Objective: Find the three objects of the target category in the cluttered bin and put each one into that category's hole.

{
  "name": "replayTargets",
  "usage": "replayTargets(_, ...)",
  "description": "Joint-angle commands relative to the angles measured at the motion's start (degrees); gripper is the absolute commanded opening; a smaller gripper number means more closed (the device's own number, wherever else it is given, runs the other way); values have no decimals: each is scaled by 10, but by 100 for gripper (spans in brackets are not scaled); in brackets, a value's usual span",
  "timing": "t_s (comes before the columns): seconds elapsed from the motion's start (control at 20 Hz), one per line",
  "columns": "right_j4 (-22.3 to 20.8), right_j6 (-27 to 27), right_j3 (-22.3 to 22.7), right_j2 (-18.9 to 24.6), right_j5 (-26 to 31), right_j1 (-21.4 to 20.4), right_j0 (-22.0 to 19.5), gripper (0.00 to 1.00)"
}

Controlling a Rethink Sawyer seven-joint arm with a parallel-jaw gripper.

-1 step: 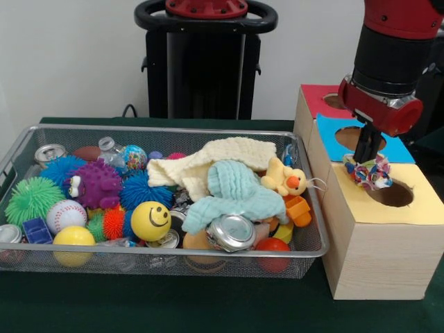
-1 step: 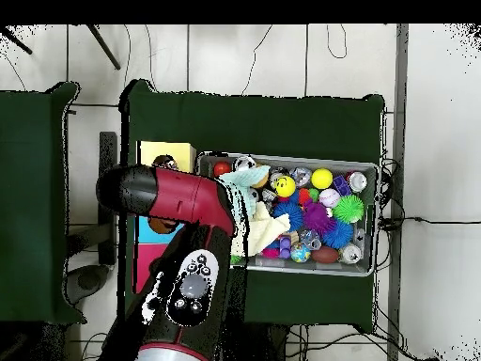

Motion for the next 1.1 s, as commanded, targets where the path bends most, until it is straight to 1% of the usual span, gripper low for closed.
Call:
replayTargets(0.05, 6, 59, 39, 68, -33, 44, -13, 0)
replayTargets(0.35, 10, 62, 25, 64, -6, 31, -14, 0)
replayTargets(0.55, 11, 67, 6, 61, 15, 30, -14, 0)
replayTargets(1.1, 16, 77, -56, 63, 28, 68, -18, 0)
